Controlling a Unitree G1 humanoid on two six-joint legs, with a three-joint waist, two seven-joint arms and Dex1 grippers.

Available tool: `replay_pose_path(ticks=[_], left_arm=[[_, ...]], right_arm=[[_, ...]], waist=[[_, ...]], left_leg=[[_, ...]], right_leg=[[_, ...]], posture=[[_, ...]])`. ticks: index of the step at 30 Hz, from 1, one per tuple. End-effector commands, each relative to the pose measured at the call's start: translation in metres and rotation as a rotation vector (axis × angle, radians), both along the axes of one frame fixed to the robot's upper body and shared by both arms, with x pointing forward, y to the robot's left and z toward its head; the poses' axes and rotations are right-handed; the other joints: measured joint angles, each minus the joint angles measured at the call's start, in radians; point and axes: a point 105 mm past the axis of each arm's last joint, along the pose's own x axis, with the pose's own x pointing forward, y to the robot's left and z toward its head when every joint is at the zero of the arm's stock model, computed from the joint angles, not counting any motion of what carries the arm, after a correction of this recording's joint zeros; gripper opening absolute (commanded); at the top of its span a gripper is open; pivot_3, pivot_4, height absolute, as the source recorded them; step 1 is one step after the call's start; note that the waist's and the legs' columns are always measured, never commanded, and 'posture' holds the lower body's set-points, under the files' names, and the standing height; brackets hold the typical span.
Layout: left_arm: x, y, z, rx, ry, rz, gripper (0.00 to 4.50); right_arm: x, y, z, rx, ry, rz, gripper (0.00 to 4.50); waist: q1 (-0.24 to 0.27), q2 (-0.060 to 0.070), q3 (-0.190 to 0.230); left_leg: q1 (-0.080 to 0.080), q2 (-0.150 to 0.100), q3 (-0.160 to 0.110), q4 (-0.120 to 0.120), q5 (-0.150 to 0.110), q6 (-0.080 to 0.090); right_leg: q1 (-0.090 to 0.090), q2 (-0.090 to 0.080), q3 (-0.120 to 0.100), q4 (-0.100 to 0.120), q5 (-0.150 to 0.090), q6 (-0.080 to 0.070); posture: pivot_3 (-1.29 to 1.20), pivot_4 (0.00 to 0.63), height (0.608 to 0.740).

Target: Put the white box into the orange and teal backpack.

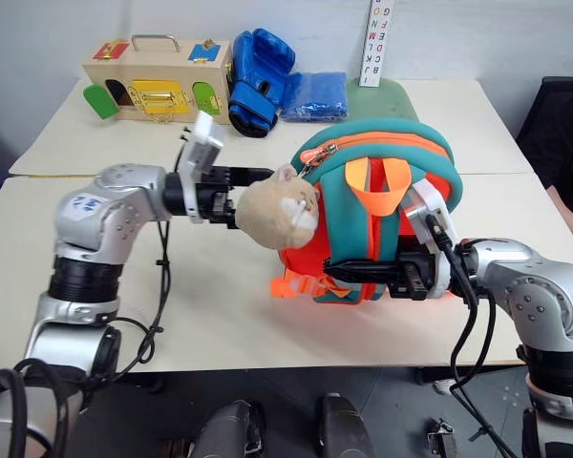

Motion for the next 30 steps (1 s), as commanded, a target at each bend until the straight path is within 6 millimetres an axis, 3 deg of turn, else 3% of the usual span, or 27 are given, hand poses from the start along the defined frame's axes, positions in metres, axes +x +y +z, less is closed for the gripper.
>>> replay_pose_path(ticks=[1, 5, 9, 17, 24, 30], left_arm=[[-0.015, 0.016, 0.020, -0.044, -0.037, -0.016, 4.45], [-0.041, 0.041, 0.040, -0.073, 0.012, -0.057, 4.45], [-0.050, 0.030, 0.054, -0.094, -0.045, -0.027, 4.45], [-0.058, -0.024, 0.025, -0.030, -0.009, -0.077, 4.45], [-0.048, -0.040, 0.013, -0.025, 0.043, -0.091, 4.45], [-0.042, -0.026, 0.016, -0.018, 0.037, -0.070, 2.72]], right_arm=[[0.000, -0.001, 0.008, 0.017, -0.052, -0.002, 0.00], [0.002, -0.001, 0.008, 0.007, -0.062, -0.003, 0.00], [0.004, -0.003, 0.009, 0.003, -0.071, -0.010, 0.00], [0.003, -0.002, 0.009, 0.003, -0.069, -0.011, 0.00], [0.006, 0.001, 0.007, 0.008, -0.068, -0.026, 0.00], [0.006, -0.002, 0.005, 0.011, -0.061, -0.049, 0.00]], waist=[[0.000, 0.000, 0.000], [-0.005, 0.000, 0.000], [0.003, 0.000, 0.000], [0.005, 0.000, 0.000], [-0.001, 0.000, 0.000], [0.000, 0.000, 0.000]], left_leg=[[0.000, 0.000, 0.000, 0.000, 0.000, 0.000], [0.000, 0.000, 0.000, 0.000, 0.000, 0.000], [0.000, 0.000, 0.000, 0.000, 0.000, 0.000], [0.000, -0.001, -0.002, 0.002, -0.001, 0.001], [0.001, 0.000, -0.002, 0.001, 0.000, 0.000], [0.001, 0.000, -0.002, 0.001, 0.000, 0.000]], right_leg=[[0.000, 0.000, 0.000, 0.000, 0.000, 0.000], [-0.001, 0.000, 0.000, 0.000, 0.000, 0.000], [0.000, 0.000, 0.000, 0.000, 0.000, 0.000], [0.003, 0.000, 0.000, -0.001, 0.001, 0.001], [0.002, 0.001, 0.000, -0.001, 0.000, 0.001], [0.002, 0.001, 0.001, -0.001, 0.000, 0.001]], posture=[[0.00, 0.150, 0.740], [0.00, 0.150, 0.740], [0.00, 0.150, 0.740], [0.00, 0.150, 0.740], [0.00, 0.150, 0.740], [0.00, 0.150, 0.740]])
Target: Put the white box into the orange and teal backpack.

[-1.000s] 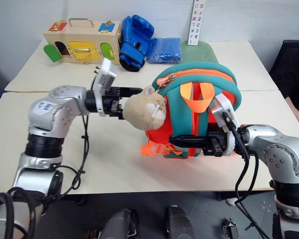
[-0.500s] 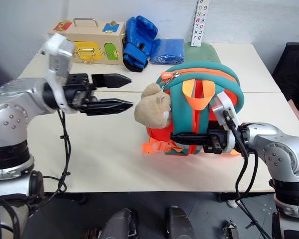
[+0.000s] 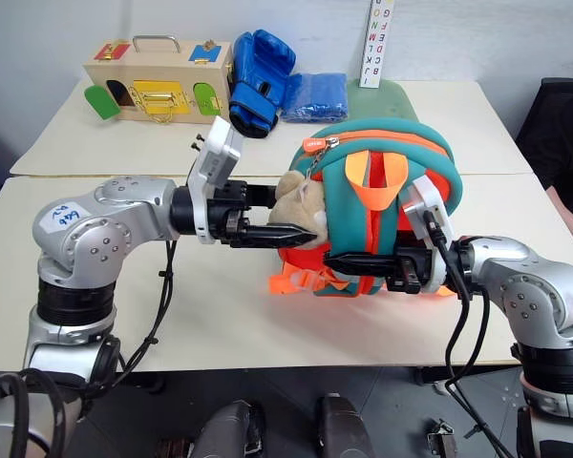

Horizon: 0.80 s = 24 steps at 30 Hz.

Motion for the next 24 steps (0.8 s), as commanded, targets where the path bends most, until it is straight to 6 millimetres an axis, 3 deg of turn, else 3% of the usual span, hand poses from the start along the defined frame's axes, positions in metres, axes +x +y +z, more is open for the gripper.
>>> replay_pose_path(ticks=[1, 3, 6, 10, 13, 17, 21, 24], left_arm=[[0.002, 0.011, 0.011, -0.003, -0.046, 0.008, 2.44], [0.007, 0.022, 0.016, -0.003, -0.059, 0.035, 1.91], [0.032, 0.044, 0.029, -0.017, -0.091, 0.182, 1.35], [0.055, 0.081, 0.034, -0.006, -0.116, 0.320, 1.29], [0.058, 0.104, 0.005, 0.125, -0.128, 0.350, 1.29], [0.047, 0.111, -0.041, 0.218, -0.038, 0.301, 1.29], [0.047, 0.092, -0.092, 0.289, 0.011, 0.257, 1.29], [0.059, 0.072, -0.113, 0.280, 0.027, 0.275, 1.29]], right_arm=[[-0.003, -0.003, 0.006, 0.009, -0.035, -0.005, 0.00], [-0.002, -0.004, 0.006, 0.011, -0.038, -0.019, 0.00], [0.000, -0.006, 0.006, 0.011, -0.041, -0.046, 0.00], [0.000, -0.008, 0.007, 0.019, -0.042, -0.063, 0.00], [-0.001, -0.011, 0.005, 0.014, -0.042, -0.080, 0.00], [-0.001, -0.012, 0.003, 0.021, -0.045, -0.100, 0.00], [0.000, -0.010, 0.005, 0.035, -0.071, -0.132, 0.00], [0.004, -0.009, 0.010, 0.048, -0.104, -0.175, 0.00]], waist=[[-0.001, 0.000, 0.000], [-0.001, 0.000, 0.000], [0.000, 0.000, 0.000], [-0.001, 0.000, 0.000], [-0.004, 0.000, 0.000], [-0.001, 0.000, 0.000], [0.001, 0.000, 0.000], [0.008, 0.000, 0.000]], left_leg=[[0.000, 0.000, 0.000, 0.000, 0.000, 0.000], [0.000, 0.000, 0.000, 0.000, 0.000, 0.000], [0.000, 0.000, 0.000, 0.000, 0.000, 0.000], [0.000, 0.000, 0.001, 0.000, 0.000, 0.000], [0.000, 0.000, 0.002, -0.002, 0.000, 0.000], [0.001, 0.000, 0.004, -0.004, 0.000, 0.000], [0.001, 0.000, 0.004, -0.003, 0.000, 0.000], [0.001, 0.000, 0.003, -0.002, 0.000, 0.001]], right_leg=[[0.000, 0.000, 0.000, 0.000, 0.000, 0.000], [0.000, 0.000, 0.000, 0.000, 0.000, 0.000], [0.000, 0.000, 0.000, 0.000, 0.000, 0.000], [0.000, 0.000, 0.000, 0.000, 0.000, 0.000], [-0.002, 0.000, 0.000, -0.001, 0.000, 0.000], [-0.003, 0.000, 0.001, -0.001, 0.000, -0.001], [-0.002, -0.001, 0.001, -0.001, 0.000, -0.001], [-0.002, -0.001, 0.001, -0.001, 0.000, -0.001]], posture=[[0.00, 0.150, 0.740], [0.00, 0.150, 0.740], [0.00, 0.150, 0.740], [0.00, 0.150, 0.740], [0.00, 0.150, 0.740], [0.00, 0.150, 0.740], [0.00, 0.150, 0.740], [0.00, 0.150, 0.740]])
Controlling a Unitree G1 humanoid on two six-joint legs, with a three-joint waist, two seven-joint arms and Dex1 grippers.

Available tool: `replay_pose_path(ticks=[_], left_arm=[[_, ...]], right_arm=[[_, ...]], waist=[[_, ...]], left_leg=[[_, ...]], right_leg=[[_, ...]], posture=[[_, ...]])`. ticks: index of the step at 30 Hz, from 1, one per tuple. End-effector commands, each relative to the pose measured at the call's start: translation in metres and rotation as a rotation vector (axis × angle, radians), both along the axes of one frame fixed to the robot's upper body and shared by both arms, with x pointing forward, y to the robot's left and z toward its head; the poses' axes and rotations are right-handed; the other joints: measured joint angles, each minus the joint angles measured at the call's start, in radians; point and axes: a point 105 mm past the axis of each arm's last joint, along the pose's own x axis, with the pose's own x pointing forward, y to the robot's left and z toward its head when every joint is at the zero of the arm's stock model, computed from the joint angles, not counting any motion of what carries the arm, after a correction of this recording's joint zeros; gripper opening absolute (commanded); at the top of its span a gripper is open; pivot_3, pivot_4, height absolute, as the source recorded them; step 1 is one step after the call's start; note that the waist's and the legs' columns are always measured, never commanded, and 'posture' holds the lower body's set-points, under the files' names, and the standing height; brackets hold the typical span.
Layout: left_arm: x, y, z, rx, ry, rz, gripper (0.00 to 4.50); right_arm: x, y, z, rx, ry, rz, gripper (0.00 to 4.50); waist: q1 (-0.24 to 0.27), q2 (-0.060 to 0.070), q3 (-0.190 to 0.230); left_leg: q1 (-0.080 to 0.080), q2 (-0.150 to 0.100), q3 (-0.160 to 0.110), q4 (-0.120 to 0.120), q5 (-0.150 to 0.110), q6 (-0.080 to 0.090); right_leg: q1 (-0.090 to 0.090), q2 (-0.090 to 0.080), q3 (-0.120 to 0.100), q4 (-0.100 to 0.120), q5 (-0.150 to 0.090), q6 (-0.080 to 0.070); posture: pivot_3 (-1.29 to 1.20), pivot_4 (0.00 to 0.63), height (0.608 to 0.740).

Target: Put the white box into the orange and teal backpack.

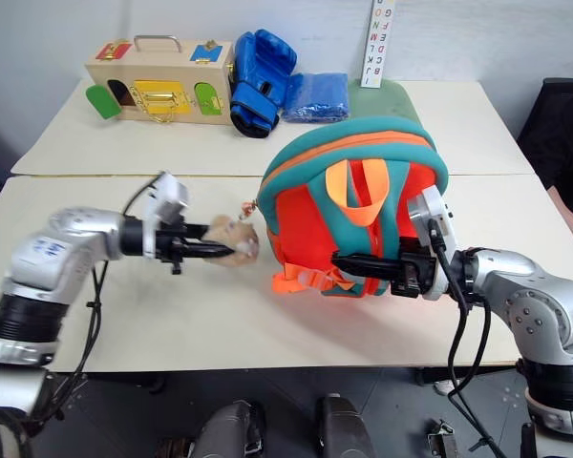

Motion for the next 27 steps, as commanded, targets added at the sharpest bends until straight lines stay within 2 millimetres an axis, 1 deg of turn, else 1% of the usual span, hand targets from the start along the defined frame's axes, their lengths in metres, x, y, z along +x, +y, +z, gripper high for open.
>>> replay_pose_path(ticks=[1, 2, 4, 6, 8, 11, 13, 14, 17, 19, 21, 22, 24, 25, 27], left_arm=[[0.016, -0.015, -0.015, 0.016, -0.023, 0.049, 1.29], [0.020, -0.021, -0.017, 0.006, -0.024, 0.058, 1.29], [0.020, -0.029, -0.016, -0.026, -0.014, 0.052, 1.29], [0.016, -0.030, -0.011, -0.067, 0.004, 0.047, 1.97], [0.007, -0.024, -0.004, -0.103, 0.020, 0.036, 2.58], [-0.005, -0.003, 0.004, -0.118, 0.018, 0.055, 3.52], [-0.017, 0.021, 0.014, -0.136, 0.012, 0.087, 4.14], [-0.024, 0.034, 0.021, -0.148, 0.011, 0.112, 4.48], [-0.040, 0.065, 0.035, -0.153, 0.003, 0.173, 4.50], [-0.052, 0.092, 0.051, -0.148, -0.020, 0.231, 4.50], [-0.062, 0.113, 0.071, -0.160, -0.045, 0.282, 4.50], [-0.066, 0.119, 0.079, -0.173, -0.055, 0.297, 4.50], [-0.070, 0.126, 0.094, -0.211, -0.096, 0.324, 4.50], [-0.069, 0.126, 0.097, -0.221, -0.110, 0.331, 4.50], [-0.063, 0.124, 0.093, -0.204, -0.144, 0.376, 4.50]], right_arm=[[0.002, -0.002, 0.022, 0.041, -0.112, -0.064, 0.00], [0.005, -0.003, 0.023, 0.044, -0.121, -0.097, 0.00], [0.010, -0.005, 0.022, 0.026, -0.136, -0.147, 0.00], [0.012, -0.011, 0.012, -0.028, -0.128, -0.188, 0.70], [0.011, -0.021, 0.000, -0.084, -0.113, -0.215, 1.34], [0.008, -0.044, -0.005, -0.139, -0.107, -0.258, 2.34], [0.009, -0.075, -0.005, -0.198, -0.105, -0.335, 3.05], [0.008, -0.095, -0.002, -0.217, -0.094, -0.378, 3.45], [0.001, -0.140, 0.011, -0.235, -0.064, -0.465, 4.46], [-0.010, -0.171, 0.021, -0.254, -0.031, -0.500, 4.48], [-0.016, -0.195, 0.030, -0.271, -0.023, -0.534, 4.48], [-0.016, -0.201, 0.033, -0.271, -0.021, -0.548, 4.48], [-0.010, -0.205, 0.036, -0.239, -0.019, -0.560, 4.48], [-0.008, -0.206, 0.036, -0.227, -0.018, -0.559, 4.48], [-0.001, -0.203, 0.032, -0.208, -0.023, -0.561, 4.48]], waist=[[0.002, 0.000, 0.000], [0.002, 0.000, 0.000], [0.004, 0.000, 0.000], [0.007, 0.000, 0.000], [0.008, 0.000, 0.000], [0.005, 0.000, 0.000], [-0.006, 0.000, 0.000], [-0.008, 0.000, 0.000], [-0.008, 0.000, 0.000], [-0.008, 0.000, 0.000], [-0.008, 0.000, 0.000], [-0.009, 0.000, 0.000], [-0.010, 0.000, 0.000], [-0.011, 0.000, 0.000], [-0.011, 0.000, 0.000]], left_leg=[[0.000, 0.000, 0.000, 0.000, 0.000, 0.000], [-0.001, 0.000, 0.000, 0.001, 0.000, 0.001], [-0.001, 0.000, 0.000, 0.001, 0.000, 0.001], [-0.001, 0.000, 0.000, 0.002, 0.000, 0.001], [-0.001, 0.000, 0.000, 0.001, -0.001, 0.001], [-0.001, 0.000, 0.000, 0.000, -0.001, 0.000], [-0.001, 0.001, 0.001, 0.000, -0.001, 0.000], [0.000, 0.001, 0.001, 0.000, -0.001, 0.000], [0.001, 0.001, 0.001, -0.001, -0.001, 0.000], [0.003, 0.001, 0.001, -0.002, -0.001, 0.000], [0.003, 0.000, 0.001, -0.004, -0.001, 0.001], [0.004, 0.000, 0.001, -0.004, -0.001, 0.001], [0.004, 0.000, 0.001, -0.004, -0.001, 0.001], [0.005, 0.000, 0.001, -0.004, -0.001, 0.001], [0.008, 0.000, 0.003, -0.007, -0.002, 0.003]], right_leg=[[0.000, 0.000, 0.000, 0.000, 0.000, 0.000], [0.000, 0.000, 0.000, 0.000, 0.000, 0.000], [0.000, 0.000, 0.000, 0.001, 0.000, 0.000], [0.000, 0.000, 0.000, 0.001, 0.000, 0.000], [0.000, 0.000, 0.000, 0.001, 0.000, 0.000], [-0.001, 0.000, 0.000, 0.000, 0.000, 0.000], [-0.001, 0.000, 0.000, 0.000, 0.000, 0.000], [0.000, 0.000, 0.000, 0.000, 0.000, 0.000], [0.000, 0.000, 0.000, 0.000, 0.000, 0.000], [0.001, 0.000, 0.000, -0.001, 0.000, 0.000], [0.001, 0.000, 0.000, -0.002, 0.000, 0.000], [0.002, 0.000, 0.000, -0.003, 0.000, 0.000], [0.002, 0.000, 0.000, -0.003, 0.000, -0.001], [0.003, 0.000, 0.000, -0.003, 0.000, -0.001], [0.004, -0.001, 0.002, -0.003, 0.000, -0.001]], posture=[[0.00, 0.150, 0.740], [0.00, 0.150, 0.740], [0.00, 0.150, 0.740], [0.00, 0.150, 0.740], [0.00, 0.150, 0.740], [0.00, 0.150, 0.740], [0.00, 0.150, 0.740], [0.00, 0.150, 0.740], [0.00, 0.150, 0.740], [0.00, 0.150, 0.740], [0.00, 0.150, 0.740], [0.00, 0.150, 0.740], [0.00, 0.150, 0.740], [0.00, 0.150, 0.740], [0.00, 0.150, 0.740]])
